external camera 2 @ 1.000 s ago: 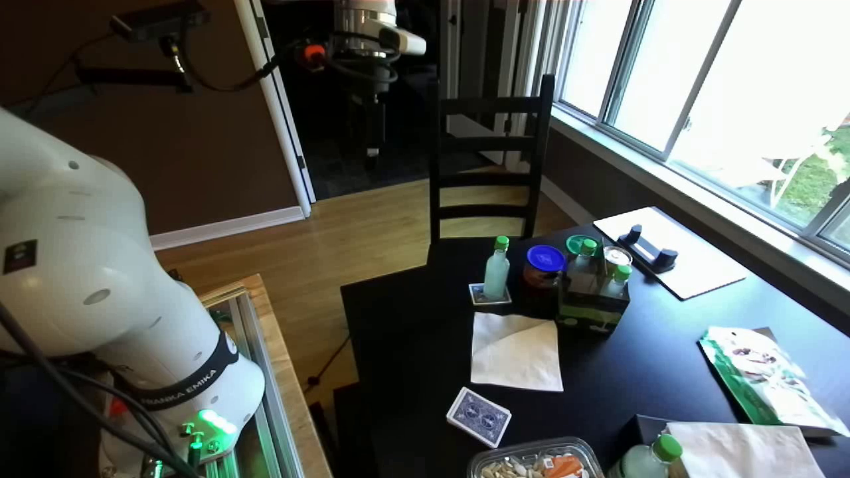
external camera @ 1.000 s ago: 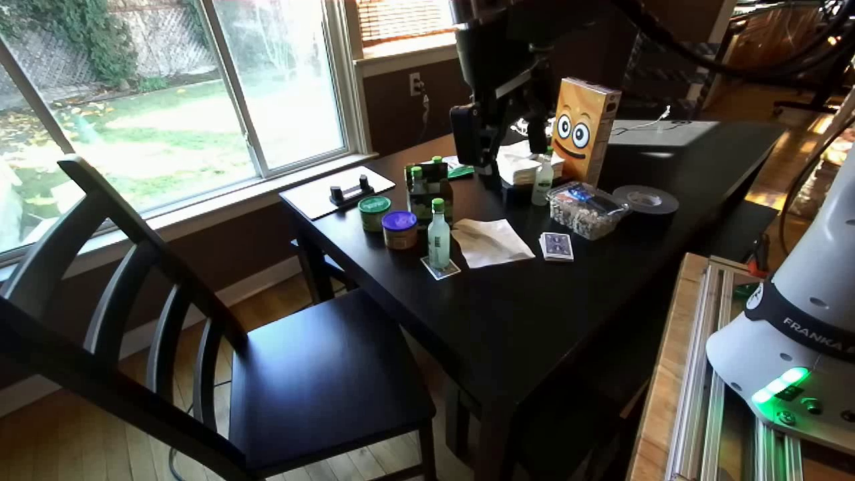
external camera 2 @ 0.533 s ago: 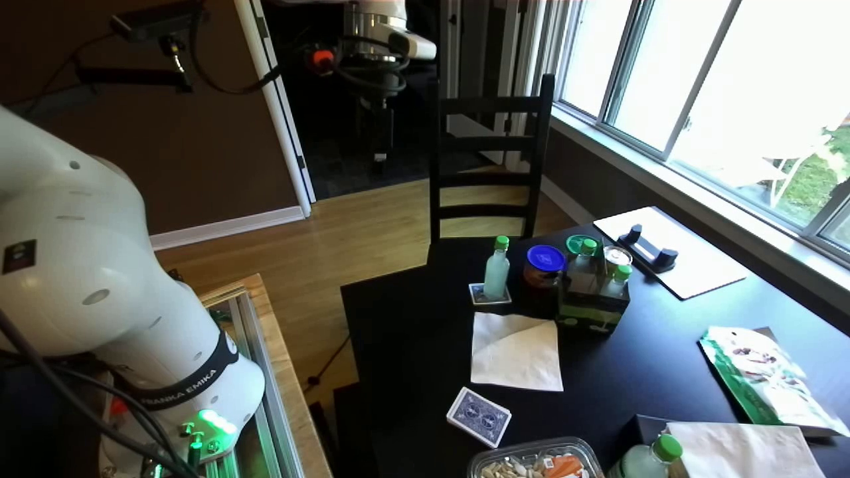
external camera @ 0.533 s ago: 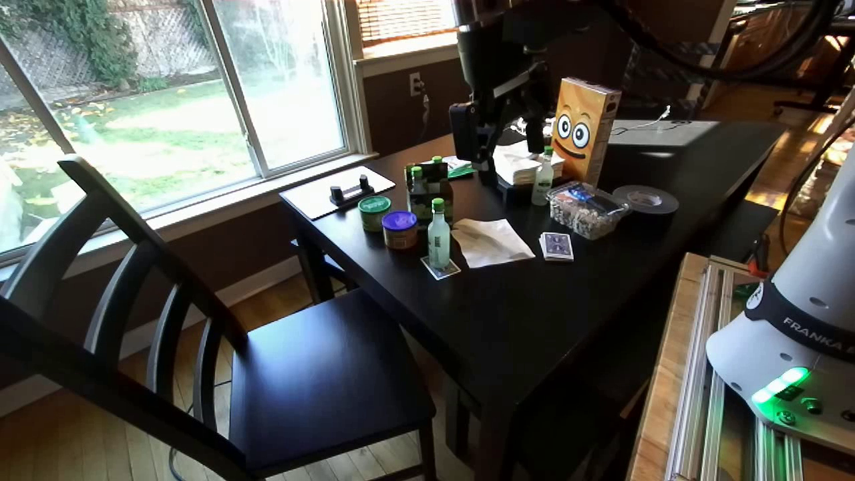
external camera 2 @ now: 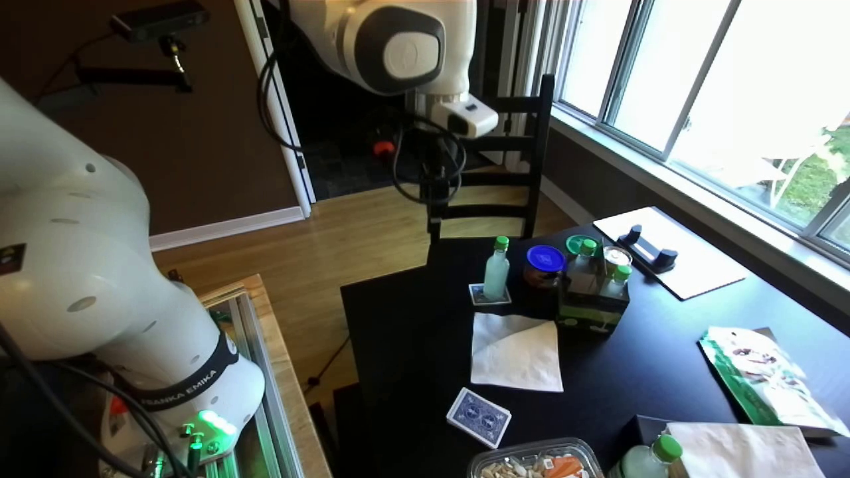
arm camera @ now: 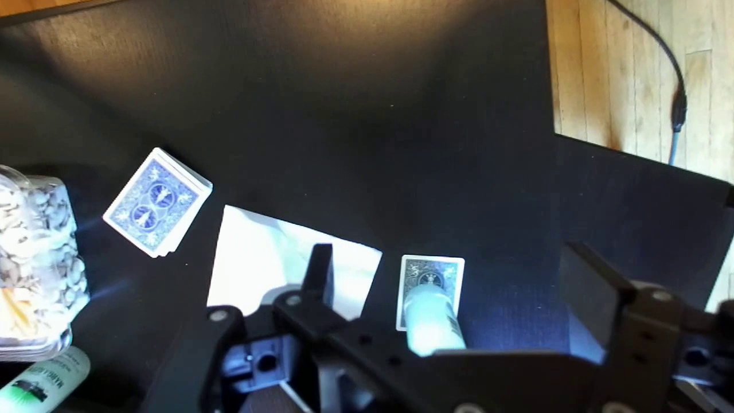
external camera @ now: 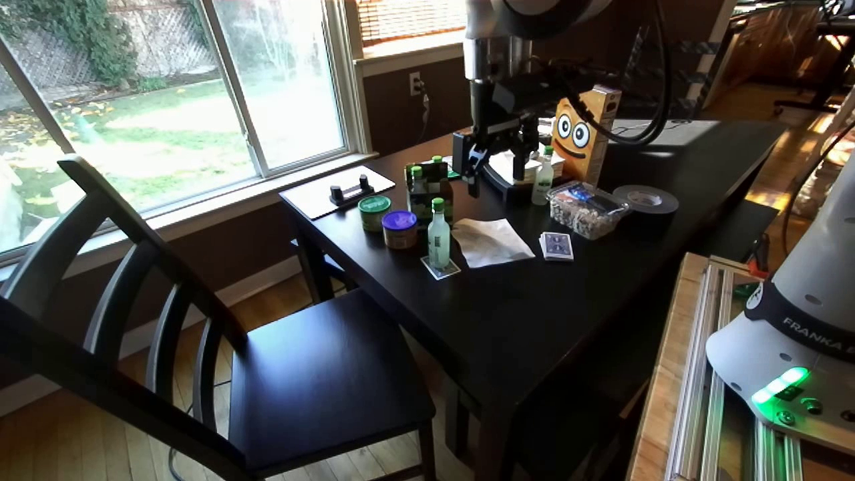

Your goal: Use the napkin to wipe the can with a green lid

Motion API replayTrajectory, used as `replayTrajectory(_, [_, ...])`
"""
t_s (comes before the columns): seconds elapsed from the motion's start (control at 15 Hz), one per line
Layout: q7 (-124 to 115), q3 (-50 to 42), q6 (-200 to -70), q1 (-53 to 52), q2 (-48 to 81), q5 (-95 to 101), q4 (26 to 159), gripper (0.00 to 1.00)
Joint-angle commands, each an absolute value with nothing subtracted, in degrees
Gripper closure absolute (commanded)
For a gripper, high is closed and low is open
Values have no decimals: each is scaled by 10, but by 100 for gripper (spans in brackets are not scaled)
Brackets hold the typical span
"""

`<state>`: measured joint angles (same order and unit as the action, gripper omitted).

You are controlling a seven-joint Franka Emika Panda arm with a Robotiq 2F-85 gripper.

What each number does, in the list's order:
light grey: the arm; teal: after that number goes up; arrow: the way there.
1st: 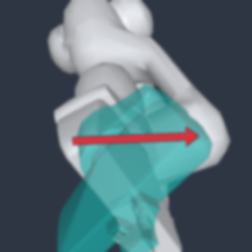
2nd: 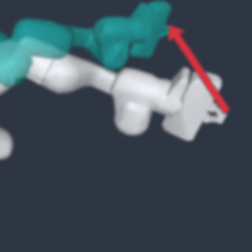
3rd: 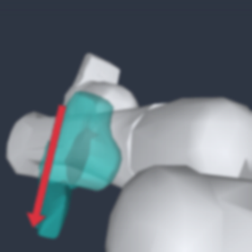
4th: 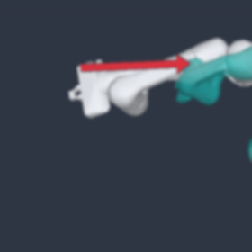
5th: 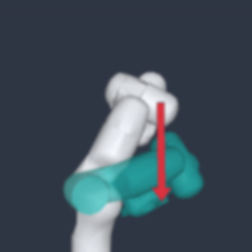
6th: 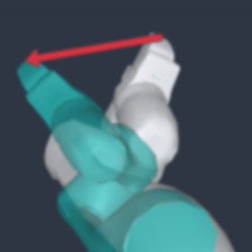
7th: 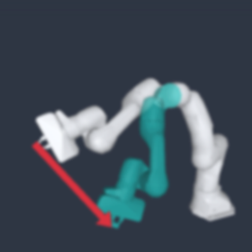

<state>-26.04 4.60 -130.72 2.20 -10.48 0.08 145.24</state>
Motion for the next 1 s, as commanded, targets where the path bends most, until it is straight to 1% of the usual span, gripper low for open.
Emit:
replayTrajectory(0.0, [-203, 4, -1379, 45, -64, 10, 1481, 0])
replayTrajectory(0.27, [-129, -40, -1447, 69, -5, 37, 1491, 0])
replayTrajectory(0.47, [-156, -65, -1530, 80, 66, 95, 1479, 0])
replayTrajectory(0.6, [-152, -81, -1579, 76, 119, 99, 1464, 0])
replayTrajectory(0.67, [-144, -81, -1540, 69, 62, 81, 1488, 0])
replayTrajectory(0.93, [-141, -91, -1575, 63, 117, 78, 1471, 0])
